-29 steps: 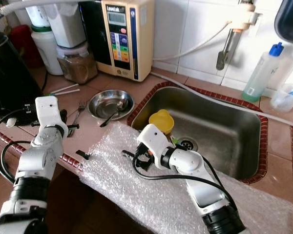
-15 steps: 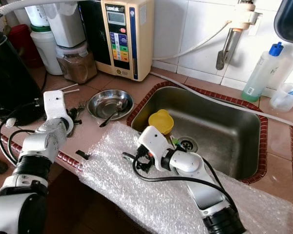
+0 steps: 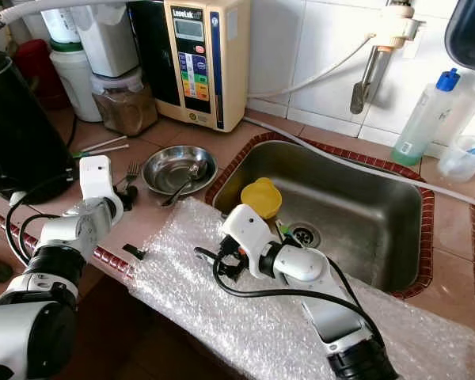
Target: Kitchen organization
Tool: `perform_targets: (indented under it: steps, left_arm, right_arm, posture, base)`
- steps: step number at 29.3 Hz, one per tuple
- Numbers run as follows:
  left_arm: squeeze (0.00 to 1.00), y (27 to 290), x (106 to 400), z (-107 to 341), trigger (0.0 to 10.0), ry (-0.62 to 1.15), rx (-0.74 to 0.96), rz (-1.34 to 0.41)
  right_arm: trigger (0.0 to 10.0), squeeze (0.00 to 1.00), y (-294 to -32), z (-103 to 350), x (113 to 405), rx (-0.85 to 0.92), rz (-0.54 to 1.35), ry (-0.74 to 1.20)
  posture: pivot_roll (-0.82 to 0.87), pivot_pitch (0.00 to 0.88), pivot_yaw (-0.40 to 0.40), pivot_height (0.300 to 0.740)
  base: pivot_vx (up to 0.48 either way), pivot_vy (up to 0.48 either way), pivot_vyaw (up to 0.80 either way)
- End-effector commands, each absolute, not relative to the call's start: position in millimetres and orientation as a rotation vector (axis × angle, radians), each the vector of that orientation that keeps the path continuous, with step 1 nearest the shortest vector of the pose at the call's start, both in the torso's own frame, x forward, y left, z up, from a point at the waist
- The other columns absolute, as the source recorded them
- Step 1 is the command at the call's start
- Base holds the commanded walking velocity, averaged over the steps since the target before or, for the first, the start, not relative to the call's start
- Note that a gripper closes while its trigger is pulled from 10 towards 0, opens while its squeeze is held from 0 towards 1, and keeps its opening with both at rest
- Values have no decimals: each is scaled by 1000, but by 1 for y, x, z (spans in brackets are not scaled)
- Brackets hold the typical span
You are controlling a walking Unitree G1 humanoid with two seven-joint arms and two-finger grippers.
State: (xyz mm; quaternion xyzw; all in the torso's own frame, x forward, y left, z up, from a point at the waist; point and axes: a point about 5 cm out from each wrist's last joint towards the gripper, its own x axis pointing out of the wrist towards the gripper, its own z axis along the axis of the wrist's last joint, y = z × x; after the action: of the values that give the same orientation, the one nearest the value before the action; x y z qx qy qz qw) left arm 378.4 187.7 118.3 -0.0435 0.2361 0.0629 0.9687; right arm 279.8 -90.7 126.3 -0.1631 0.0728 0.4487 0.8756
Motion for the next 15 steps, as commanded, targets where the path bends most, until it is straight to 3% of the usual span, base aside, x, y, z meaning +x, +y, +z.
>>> perform_targets:
  steps: [1,7,8,9,10,11,15]
  left_arm:
    - [1000,189,381,123,10000,468,-87,123]
    - [1000,188,379,114,10000,507,-34,115]
    - [1000,187,377,111,9373,521,-52,103]
    - [0,186,377,110,3020,522,-76,90]
    - [0,186,377,110,3020,522,-76,90]
    - [0,184,377,108,0,524,-98,70]
    - [0,182,376,106,0,533,-92,41]
  right_arm:
    - [10000,0,-90,132,279,-344,943,122]
    - [10000,0,-89,132,279,-343,938,121]
    - [10000,0,-89,132,279,-342,939,120]
    - [10000,0,-89,132,279,-342,940,120]
    - [10000,0,-89,132,279,-342,940,120]
    - [10000,0,-89,132,279,-343,940,119]
    - [10000,0,-89,132,280,-346,940,119]
  posture:
    - [86,0,51,740]
    - [87,0,53,740]
    - [87,0,53,740]
    - [87,0,53,740]
    - [87,0,53,740]
    - [89,0,52,740]
    - [91,0,51,740]
  base:
    - [0,0,0]
    - [0,0,0]
    - [0,0,0]
    - [0,0,0]
    - [0,0,0]
    - [0,0,0]
    - [0,0,0]
